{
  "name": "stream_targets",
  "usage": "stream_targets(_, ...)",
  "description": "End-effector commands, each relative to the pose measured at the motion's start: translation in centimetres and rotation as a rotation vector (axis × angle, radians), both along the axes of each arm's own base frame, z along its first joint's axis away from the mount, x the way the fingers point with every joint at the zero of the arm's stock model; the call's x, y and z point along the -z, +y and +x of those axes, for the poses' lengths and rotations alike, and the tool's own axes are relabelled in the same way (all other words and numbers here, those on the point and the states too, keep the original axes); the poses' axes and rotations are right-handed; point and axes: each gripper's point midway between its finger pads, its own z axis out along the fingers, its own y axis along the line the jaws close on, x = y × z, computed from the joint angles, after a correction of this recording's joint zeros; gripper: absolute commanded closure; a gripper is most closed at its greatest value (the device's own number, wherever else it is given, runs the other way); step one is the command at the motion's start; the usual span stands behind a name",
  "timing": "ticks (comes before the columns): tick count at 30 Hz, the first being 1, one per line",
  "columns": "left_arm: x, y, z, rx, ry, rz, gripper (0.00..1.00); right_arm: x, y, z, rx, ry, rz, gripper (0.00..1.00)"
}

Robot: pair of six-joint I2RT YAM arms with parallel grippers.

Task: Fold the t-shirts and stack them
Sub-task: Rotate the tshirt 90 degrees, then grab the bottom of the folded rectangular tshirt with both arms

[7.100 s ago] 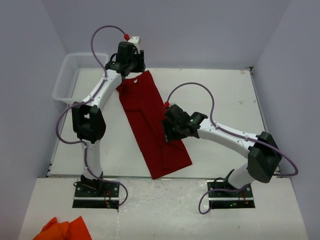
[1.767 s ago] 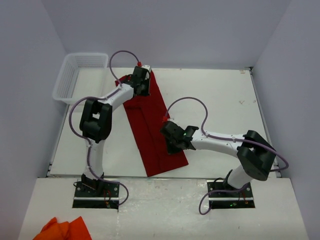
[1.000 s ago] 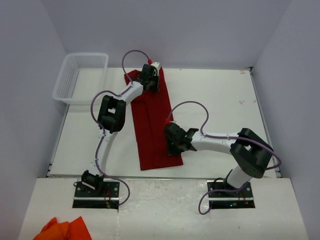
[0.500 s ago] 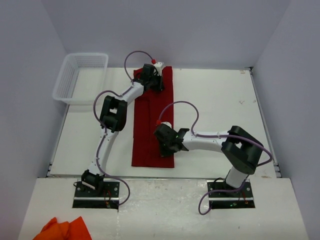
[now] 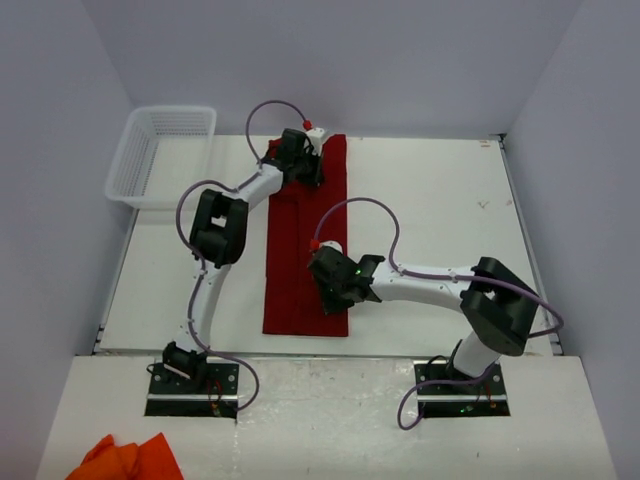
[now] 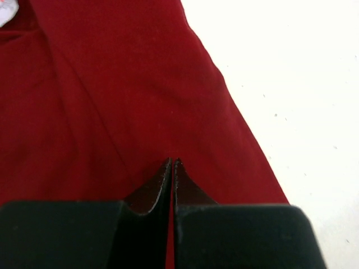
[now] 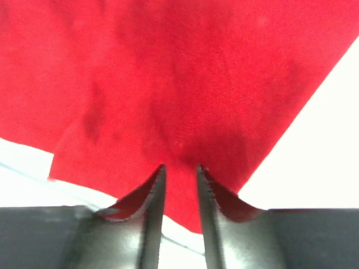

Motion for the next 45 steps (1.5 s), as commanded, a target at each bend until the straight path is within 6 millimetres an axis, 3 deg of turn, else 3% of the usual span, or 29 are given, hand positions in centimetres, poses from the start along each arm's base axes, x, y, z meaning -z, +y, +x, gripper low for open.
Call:
stream_targets(1, -11.1, 0.7, 0.1, 0.016, -0.203, 0.015, 0.98, -5.9, 1.0, 1.5, -0.054, -0.131, 0.055, 0.68)
stream_targets(3, -13.8, 1.2, -0.3, 0.002, -0.244, 0.041, 0.88, -7.5, 0.4, 1.7, -0.063, -0.171, 0.038, 0.6)
stream_targets(4, -16.8, 1.5, -0.6, -0.01, -0.287, 0.036, 0.82, -9.2, 0.4, 1.9, -0.06, -0.197, 0.06, 0.55)
stream_targets(6, -19.8, 2.9, -1.4, -0.071, -0.301, 0.054, 0.62, -10.3, -0.9, 2.1, -0.038, -0.222, 0.029, 0.49)
stream_targets(8, -21.3, 4.3, -1.7, -0.162, -0.291, 0.068, 0.49, -11.4, -2.2, 2.1, -0.003, -0.249, 0.025, 0.44)
stream_targets(11, -20.9, 7.3, -5.1, -0.319, -0.153, 0.092, 0.47, -10.3, -3.8, 0.9, 0.022, -0.209, 0.046, 0.39)
stream_targets(12, -23.2, 8.2, -7.2, -0.368, -0.146, 0.04, 0.46, -9.8, -3.8, 0.6, 0.052, -0.183, 0.075, 0.38)
stream_targets(13, -19.4, 8.9, -9.3, -0.399, -0.054, 0.054, 0.42, -8.8, -4.3, -0.1, 0.07, -0.16, 0.09, 0.37)
stream_targets(15, -17.5, 10.9, -14.3, -0.411, -0.003, 0.058, 0.36, -7.8, -4.7, -0.9, 0.09, -0.132, 0.119, 0.37)
stream_targets(16, -16.9, 11.7, -15.8, -0.427, 0.012, 0.06, 0.35, -6.5, -5.6, -1.6, 0.1, -0.115, 0.11, 0.37)
stream_targets(17, -16.5, 12.6, -17.3, -0.44, 0.019, 0.064, 0.35, -6.9, -5.6, -1.8, 0.117, -0.12, 0.154, 0.37)
stream_targets(18, -15.3, 14.1, -20.2, -0.466, 0.043, 0.054, 0.35, -7.0, -5.4, -1.6, 0.13, -0.128, 0.19, 0.37)
stream_targets(19, -14.8, 14.8, -21.3, -0.476, 0.05, 0.032, 0.35, -6.1, -5.8, -2.2, 0.128, -0.106, 0.199, 0.37)
stream_targets(21, -13.1, 15.2, -25.0, -0.427, 0.136, -0.077, 0.34, -6.8, -5.6, -1.8, 0.148, -0.109, 0.282, 0.37)
stream_targets(23, -11.8, 15.4, -27.1, -0.407, 0.19, -0.117, 0.34, -6.3, -5.6, -2.1, 0.149, -0.077, 0.334, 0.37)
stream_targets(27, -7.1, 15.8, -31.2, -0.387, 0.287, -0.114, 0.34, -5.8, -5.6, -2.3, 0.162, -0.052, 0.409, 0.37)
stream_targets(30, -4.6, 15.4, -33.2, -0.369, 0.364, -0.135, 0.35, -5.1, -5.4, -2.7, 0.168, -0.016, 0.439, 0.37)
stream_targets(32, -4.0, 15.1, -33.9, -0.362, 0.393, -0.159, 0.35, -4.7, -5.1, -3.0, 0.181, 0.012, 0.453, 0.37)
stream_targets(39, -4.4, 16.4, -34.7, -0.442, 0.422, -0.115, 0.35, -3.0, -4.8, -4.1, 0.265, 0.094, 0.536, 0.39)
stream_targets(45, -5.2, 16.0, -34.6, -0.455, 0.421, -0.157, 0.36, -0.9, -5.4, -4.6, 0.317, 0.134, 0.516, 0.41)
